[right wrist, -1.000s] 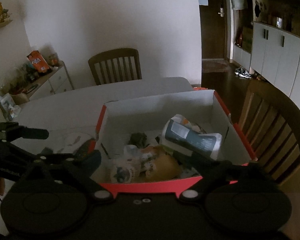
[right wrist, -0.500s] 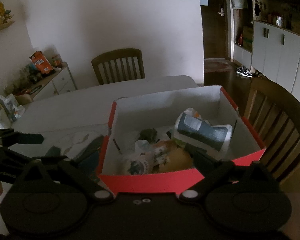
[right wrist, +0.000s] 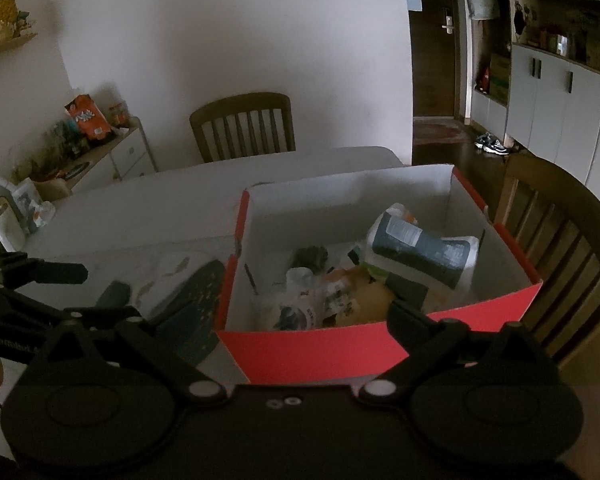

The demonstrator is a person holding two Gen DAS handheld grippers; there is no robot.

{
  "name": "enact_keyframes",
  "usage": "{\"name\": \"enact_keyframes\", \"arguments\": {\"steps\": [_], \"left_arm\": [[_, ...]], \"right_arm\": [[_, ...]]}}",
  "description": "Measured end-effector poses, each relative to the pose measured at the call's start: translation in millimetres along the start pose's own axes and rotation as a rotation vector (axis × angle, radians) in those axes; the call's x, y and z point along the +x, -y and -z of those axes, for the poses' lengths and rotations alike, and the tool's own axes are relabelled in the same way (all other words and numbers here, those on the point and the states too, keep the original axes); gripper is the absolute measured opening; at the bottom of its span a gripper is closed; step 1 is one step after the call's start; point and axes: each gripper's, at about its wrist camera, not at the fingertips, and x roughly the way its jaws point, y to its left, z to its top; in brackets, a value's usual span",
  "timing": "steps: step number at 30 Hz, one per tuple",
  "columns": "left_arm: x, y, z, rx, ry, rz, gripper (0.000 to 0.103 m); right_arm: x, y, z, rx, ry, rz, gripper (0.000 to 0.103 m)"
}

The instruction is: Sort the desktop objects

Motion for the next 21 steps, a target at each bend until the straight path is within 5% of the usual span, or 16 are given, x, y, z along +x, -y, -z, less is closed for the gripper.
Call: {"name": "enact_keyframes", "arguments": {"steps": [21], "left_arm": [[1.5,-5.9,1.5,-0.008,-0.018,0.039,0.103]], "right_arm": [[-0.8,-2.9,1.9,0.015,-0.013,0.022,0.101]]}}
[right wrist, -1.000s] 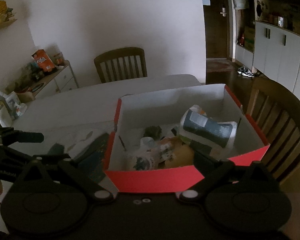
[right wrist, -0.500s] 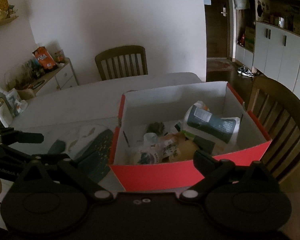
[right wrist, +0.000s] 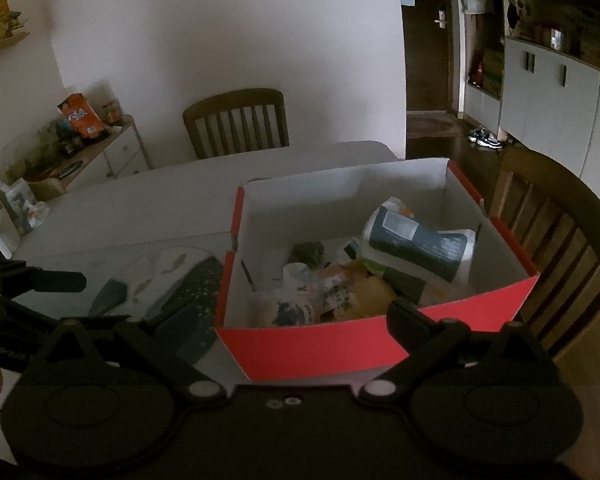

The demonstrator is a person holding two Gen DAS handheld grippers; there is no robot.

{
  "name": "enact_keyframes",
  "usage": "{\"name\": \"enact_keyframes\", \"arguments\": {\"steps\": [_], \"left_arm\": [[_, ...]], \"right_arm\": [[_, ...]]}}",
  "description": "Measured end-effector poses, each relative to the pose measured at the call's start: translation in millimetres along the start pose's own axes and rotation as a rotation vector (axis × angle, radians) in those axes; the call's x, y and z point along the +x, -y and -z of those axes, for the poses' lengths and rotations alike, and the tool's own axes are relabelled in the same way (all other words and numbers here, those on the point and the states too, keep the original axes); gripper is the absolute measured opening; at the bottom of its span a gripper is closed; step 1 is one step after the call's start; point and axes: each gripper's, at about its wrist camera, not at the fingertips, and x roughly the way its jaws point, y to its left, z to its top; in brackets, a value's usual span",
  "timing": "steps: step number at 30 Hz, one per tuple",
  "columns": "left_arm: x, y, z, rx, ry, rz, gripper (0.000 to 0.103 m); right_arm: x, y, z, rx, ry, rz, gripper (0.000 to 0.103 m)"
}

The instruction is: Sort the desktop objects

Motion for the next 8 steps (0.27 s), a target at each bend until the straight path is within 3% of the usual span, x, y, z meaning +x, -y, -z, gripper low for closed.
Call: {"name": "enact_keyframes", "arguments": {"steps": [8], "left_arm": [[-0.2,-2.3,-0.4,0.004,0.002,0.007,0.103]], "right_arm": [[0.9,0.1,-1.3,0.006,-0.003,0.001,0.101]]}}
